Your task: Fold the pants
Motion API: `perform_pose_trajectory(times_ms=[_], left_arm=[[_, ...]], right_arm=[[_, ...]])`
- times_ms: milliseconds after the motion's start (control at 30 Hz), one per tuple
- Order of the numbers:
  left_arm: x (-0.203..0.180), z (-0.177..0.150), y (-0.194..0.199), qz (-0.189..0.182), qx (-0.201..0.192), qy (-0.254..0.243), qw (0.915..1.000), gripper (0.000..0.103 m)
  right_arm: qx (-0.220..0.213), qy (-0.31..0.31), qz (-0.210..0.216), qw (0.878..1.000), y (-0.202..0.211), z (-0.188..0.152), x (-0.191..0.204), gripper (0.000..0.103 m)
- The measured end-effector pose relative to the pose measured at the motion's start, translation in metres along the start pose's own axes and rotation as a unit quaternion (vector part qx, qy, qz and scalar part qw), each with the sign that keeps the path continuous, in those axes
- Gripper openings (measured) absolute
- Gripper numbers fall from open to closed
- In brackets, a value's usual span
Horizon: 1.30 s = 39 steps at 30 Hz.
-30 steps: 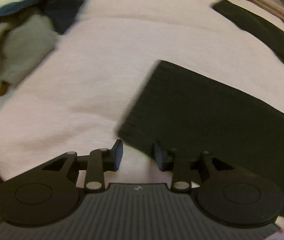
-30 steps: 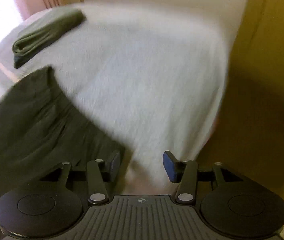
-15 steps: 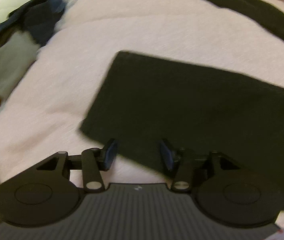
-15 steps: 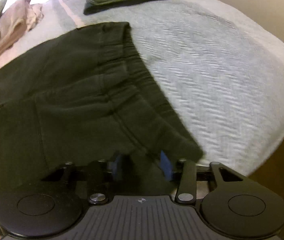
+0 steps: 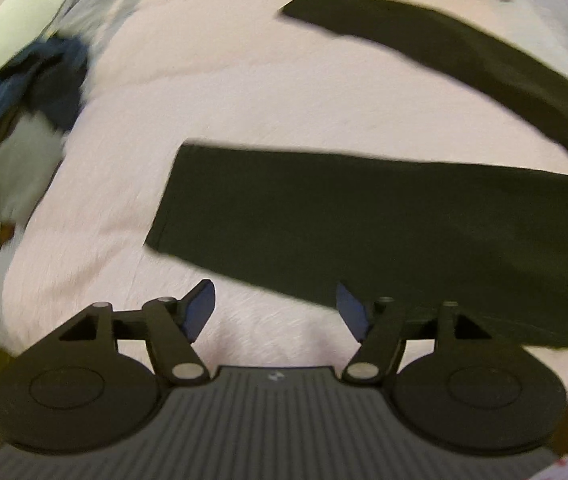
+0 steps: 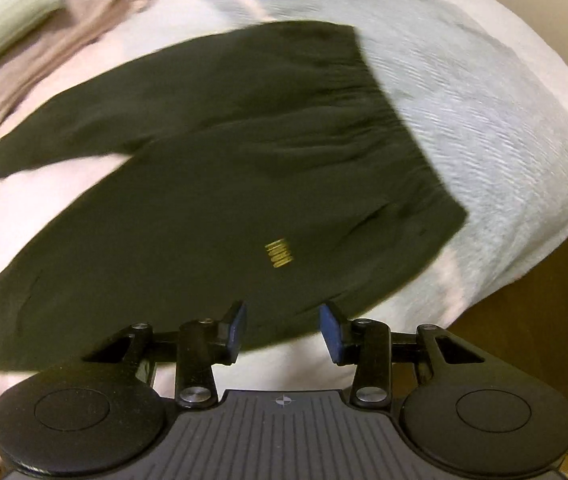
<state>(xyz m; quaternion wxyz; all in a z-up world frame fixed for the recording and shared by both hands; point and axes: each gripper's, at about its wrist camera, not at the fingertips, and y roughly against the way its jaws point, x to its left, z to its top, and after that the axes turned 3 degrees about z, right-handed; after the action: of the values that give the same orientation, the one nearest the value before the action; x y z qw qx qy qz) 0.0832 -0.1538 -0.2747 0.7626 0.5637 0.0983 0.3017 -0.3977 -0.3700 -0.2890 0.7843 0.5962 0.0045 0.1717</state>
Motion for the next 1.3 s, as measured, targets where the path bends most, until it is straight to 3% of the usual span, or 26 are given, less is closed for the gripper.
perform_pose_trajectory(times_ms=[133, 367, 633, 867, 1300], left_arm=[[0.008, 0.0, 0.039, -0.029, -0.031, -0.036, 0.9984, 0.068], [0.054, -0.026, 0.114, -0.05, -0.049, -0.036, 0.9969, 0.068], [0.077, -0.059, 0.19, -0.084, -0.094, -0.048, 0.9909, 0.072], [0.076, -0.081, 0.214, -0.087, -0.113, -0.054, 0.9883, 0.073], [0.062, -0.093, 0.229, -0.096, -0.13, -0.088, 0.9829, 0.073]], right_arm=[[-0.01, 0.011, 0.016, 1.0, 0.028, -0.032, 0.047, 0.038], [-0.05, 0.021, 0.022, 0.998, 0.095, -0.081, 0.105, 0.038], [-0.073, 0.064, 0.032, 0.995, 0.152, -0.114, 0.157, 0.038], [-0.079, 0.1, 0.034, 0.991, 0.168, -0.136, 0.172, 0.038], [-0.077, 0.076, 0.033, 0.994, 0.181, -0.169, 0.159, 0.039]])
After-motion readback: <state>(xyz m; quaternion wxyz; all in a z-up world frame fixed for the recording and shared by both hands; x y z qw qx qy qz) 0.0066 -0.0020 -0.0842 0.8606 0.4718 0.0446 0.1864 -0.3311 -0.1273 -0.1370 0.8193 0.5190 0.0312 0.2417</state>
